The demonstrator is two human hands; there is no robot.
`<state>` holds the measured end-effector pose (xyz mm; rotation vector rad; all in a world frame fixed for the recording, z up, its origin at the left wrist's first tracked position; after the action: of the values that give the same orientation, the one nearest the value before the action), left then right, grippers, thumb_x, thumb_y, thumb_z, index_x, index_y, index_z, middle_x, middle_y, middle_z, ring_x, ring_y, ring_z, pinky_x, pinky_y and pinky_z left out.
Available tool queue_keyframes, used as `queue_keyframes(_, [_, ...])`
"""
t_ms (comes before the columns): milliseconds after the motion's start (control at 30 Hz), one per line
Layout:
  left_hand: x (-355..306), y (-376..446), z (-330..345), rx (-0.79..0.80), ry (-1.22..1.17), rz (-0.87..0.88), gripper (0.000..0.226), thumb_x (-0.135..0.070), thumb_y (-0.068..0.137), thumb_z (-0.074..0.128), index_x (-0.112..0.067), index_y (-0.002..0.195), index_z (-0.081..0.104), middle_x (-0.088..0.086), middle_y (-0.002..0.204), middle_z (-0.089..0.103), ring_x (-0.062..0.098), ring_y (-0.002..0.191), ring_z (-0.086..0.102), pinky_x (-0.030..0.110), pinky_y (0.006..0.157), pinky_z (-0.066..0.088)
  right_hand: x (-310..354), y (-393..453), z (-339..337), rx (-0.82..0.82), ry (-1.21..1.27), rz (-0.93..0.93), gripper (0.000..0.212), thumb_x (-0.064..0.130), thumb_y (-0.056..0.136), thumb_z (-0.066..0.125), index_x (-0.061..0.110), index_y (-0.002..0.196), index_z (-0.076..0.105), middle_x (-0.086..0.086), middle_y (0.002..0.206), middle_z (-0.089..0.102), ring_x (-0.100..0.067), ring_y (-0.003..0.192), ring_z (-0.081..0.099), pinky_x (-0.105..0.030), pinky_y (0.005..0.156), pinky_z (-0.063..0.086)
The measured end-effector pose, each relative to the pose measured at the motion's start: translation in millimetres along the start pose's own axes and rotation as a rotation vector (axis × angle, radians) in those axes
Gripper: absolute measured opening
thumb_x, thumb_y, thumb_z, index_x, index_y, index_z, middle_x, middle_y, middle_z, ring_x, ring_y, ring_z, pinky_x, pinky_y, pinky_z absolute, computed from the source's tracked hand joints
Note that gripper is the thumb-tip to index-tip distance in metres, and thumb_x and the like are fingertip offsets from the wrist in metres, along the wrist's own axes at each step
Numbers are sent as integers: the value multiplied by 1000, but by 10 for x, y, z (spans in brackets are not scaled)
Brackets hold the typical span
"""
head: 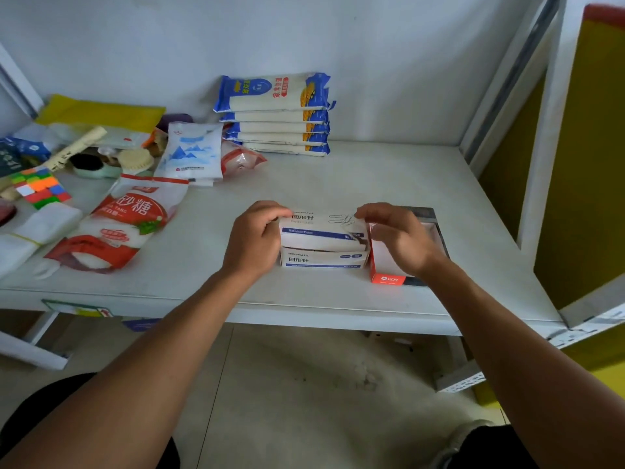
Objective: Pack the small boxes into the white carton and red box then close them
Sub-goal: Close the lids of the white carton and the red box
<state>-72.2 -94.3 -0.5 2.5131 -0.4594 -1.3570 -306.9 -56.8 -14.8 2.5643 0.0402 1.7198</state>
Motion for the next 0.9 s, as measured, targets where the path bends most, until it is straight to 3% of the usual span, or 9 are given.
queue_keyframes(33, [-4, -41, 13, 9, 55, 34, 40, -6, 80, 39, -10, 103, 71, 3, 111, 65, 14, 103, 59, 17, 88, 46, -25, -18, 21, 28, -33, 7, 25, 19, 84, 65, 27, 107, 64, 1, 122, 62, -21, 113, 60, -39, 90, 55])
queue_keyframes(100, [12, -104, 51, 35, 148, 62, 40, -5, 86, 40, -11, 115, 66, 4, 121, 60, 15, 109, 57, 11, 85, 43, 1, -59, 44, 35, -169, -34, 40, 33, 78, 77, 24, 113, 60, 9, 124, 58, -16, 110, 59, -32, 88, 56])
queue_keyframes(167, [21, -148, 86, 57, 210, 71, 40, -5, 89, 41, -12, 123, 62, 5, 127, 57, 16, 112, 56, 12, 84, 42, 55, -92, 65, 19, -274, -75, 49, 39, 73, 79, 23, 115, 59, 12, 125, 54, -14, 107, 59, -26, 84, 56])
queue_keyframes(367, [19, -168, 74, 50, 196, 37, 44, -18, 88, 36, -14, 117, 69, 2, 130, 55, 19, 115, 54, 26, 92, 48, 49, -90, 90, 9, -443, -105, 38, 41, 78, 74, 25, 112, 67, 5, 138, 50, -15, 117, 51, -22, 85, 53])
queue_keyframes(433, [-4, -181, 118, 65, 194, 34, 38, -25, 93, 41, -14, 116, 69, 3, 136, 51, 17, 119, 52, 23, 91, 47, 47, -98, 100, 9, -462, -113, 37, 41, 79, 73, 24, 111, 68, 4, 140, 49, -16, 120, 50, -19, 83, 51])
queue_keyframes(533, [-42, -201, 226, 90, 223, 57, 36, -35, 93, 55, -15, 121, 66, 2, 144, 43, 12, 123, 48, 10, 86, 37, 34, -108, 111, 9, -463, -105, 37, 40, 80, 72, 23, 112, 68, 4, 142, 48, -20, 123, 50, -20, 83, 52])
queue_keyframes(633, [-74, -205, 297, 82, 273, 70, 42, -42, 95, 50, -18, 127, 60, 4, 149, 36, 16, 122, 51, 21, 84, 43, 23, -132, 107, 0, -440, -107, 41, 40, 80, 73, 24, 117, 64, 4, 141, 47, -20, 121, 51, -22, 84, 53])
queue_keyframes(767, [-86, -181, 403, 68, 382, 103, 43, -46, 98, 36, -21, 129, 52, 7, 150, 32, 26, 107, 61, 29, 73, 48, -13, -186, -108, -167, -299, -39, 48, 44, 78, 73, 23, 116, 53, 2, 131, 54, -16, 109, 56, -33, 86, 57])
queue_keyframes(900, [-70, -90, 496, 68, 398, 70, 43, -45, 99, 33, -20, 130, 49, 9, 151, 29, 30, 106, 62, 31, 69, 47, -155, -245, -122, -81, -263, 94, 44, 40, 82, 71, 29, 118, 49, 3, 129, 56, -17, 106, 60, -36, 81, 57])
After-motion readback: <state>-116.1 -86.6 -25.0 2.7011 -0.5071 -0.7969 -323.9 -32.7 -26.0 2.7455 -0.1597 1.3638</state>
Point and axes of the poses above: each hand's wrist, its own y-axis towards the middle knuckle, its own z-axis out of the palm, x = y × z, the point moved 8 cm from there along y, towards the middle knuckle
